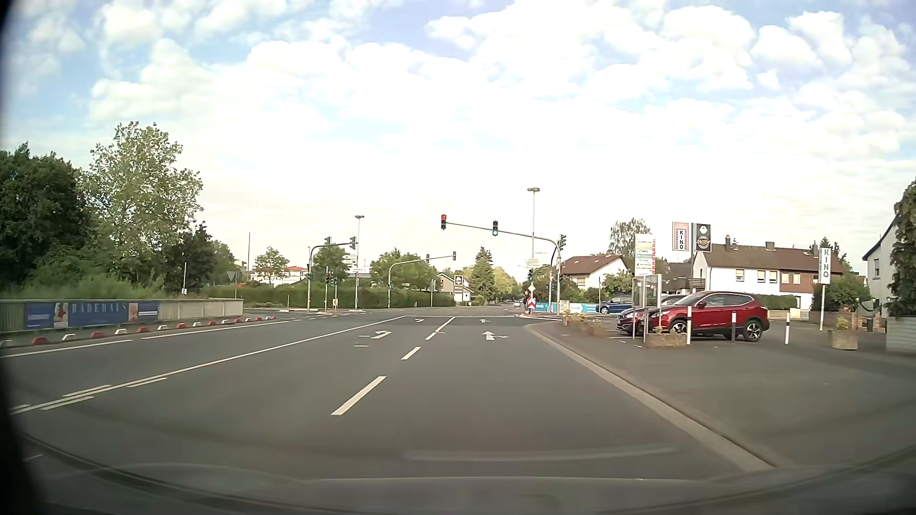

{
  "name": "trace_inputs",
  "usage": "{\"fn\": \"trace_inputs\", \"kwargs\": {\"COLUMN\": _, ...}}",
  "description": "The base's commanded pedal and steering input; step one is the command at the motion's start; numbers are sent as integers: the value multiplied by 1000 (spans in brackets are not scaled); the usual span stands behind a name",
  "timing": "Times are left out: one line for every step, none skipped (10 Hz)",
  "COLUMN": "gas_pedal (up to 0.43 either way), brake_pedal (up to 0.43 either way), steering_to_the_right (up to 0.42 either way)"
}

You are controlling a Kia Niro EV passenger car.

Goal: Follow the waypoints while adhering to traffic rules and regulations

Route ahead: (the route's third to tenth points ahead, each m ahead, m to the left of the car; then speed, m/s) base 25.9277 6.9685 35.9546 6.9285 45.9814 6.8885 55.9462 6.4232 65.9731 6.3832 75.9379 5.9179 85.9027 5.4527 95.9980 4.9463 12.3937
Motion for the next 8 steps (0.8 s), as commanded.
{"fn": "trace_inputs", "kwargs": {"gas_pedal": 228, "brake_pedal": 18, "steering_to_the_right": -6}}
{"fn": "trace_inputs", "kwargs": {"gas_pedal": 228, "brake_pedal": 18, "steering_to_the_right": -5}}
{"fn": "trace_inputs", "kwargs": {"gas_pedal": 228, "brake_pedal": 18, "steering_to_the_right": -4}}
{"fn": "trace_inputs", "kwargs": {"gas_pedal": 228, "brake_pedal": 18, "steering_to_the_right": -4}}
{"fn": "trace_inputs", "kwargs": {"gas_pedal": 228, "brake_pedal": 18, "steering_to_the_right": -2}}
{"fn": "trace_inputs", "kwargs": {"gas_pedal": 228, "brake_pedal": 18, "steering_to_the_right": 0}}
{"fn": "trace_inputs", "kwargs": {"gas_pedal": 228, "brake_pedal": 18, "steering_to_the_right": 0}}
{"fn": "trace_inputs", "kwargs": {"gas_pedal": 228, "brake_pedal": 18, "steering_to_the_right": 1}}
